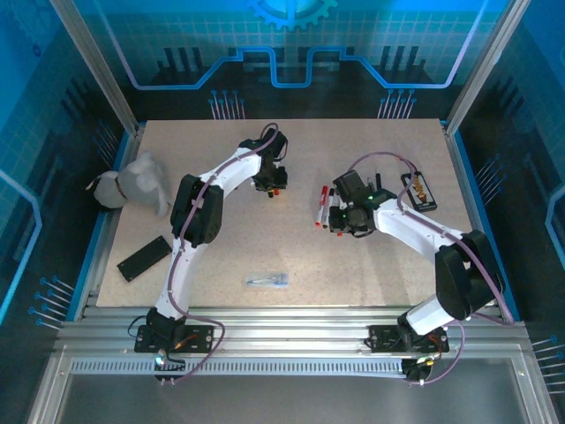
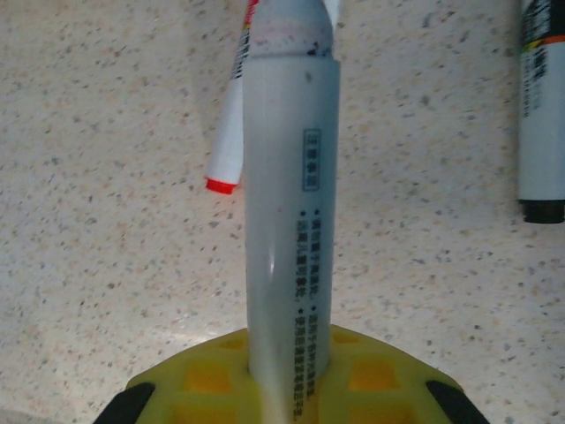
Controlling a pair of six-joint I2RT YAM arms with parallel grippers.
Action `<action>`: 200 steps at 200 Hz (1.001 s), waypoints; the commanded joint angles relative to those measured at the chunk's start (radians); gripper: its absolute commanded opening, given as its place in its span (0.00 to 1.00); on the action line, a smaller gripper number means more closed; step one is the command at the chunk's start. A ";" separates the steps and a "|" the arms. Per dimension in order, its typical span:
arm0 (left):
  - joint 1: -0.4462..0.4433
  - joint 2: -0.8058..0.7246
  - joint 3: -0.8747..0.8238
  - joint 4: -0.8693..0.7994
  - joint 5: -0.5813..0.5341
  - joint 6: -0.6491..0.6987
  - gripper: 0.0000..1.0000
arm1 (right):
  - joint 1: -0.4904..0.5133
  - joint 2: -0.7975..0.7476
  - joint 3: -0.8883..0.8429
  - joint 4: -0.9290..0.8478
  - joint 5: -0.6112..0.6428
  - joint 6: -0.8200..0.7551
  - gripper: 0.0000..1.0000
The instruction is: Open the pen caps
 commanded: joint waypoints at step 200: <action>-0.041 -0.101 -0.049 -0.026 -0.048 0.025 0.33 | -0.091 0.281 0.156 -0.085 0.139 -0.097 0.00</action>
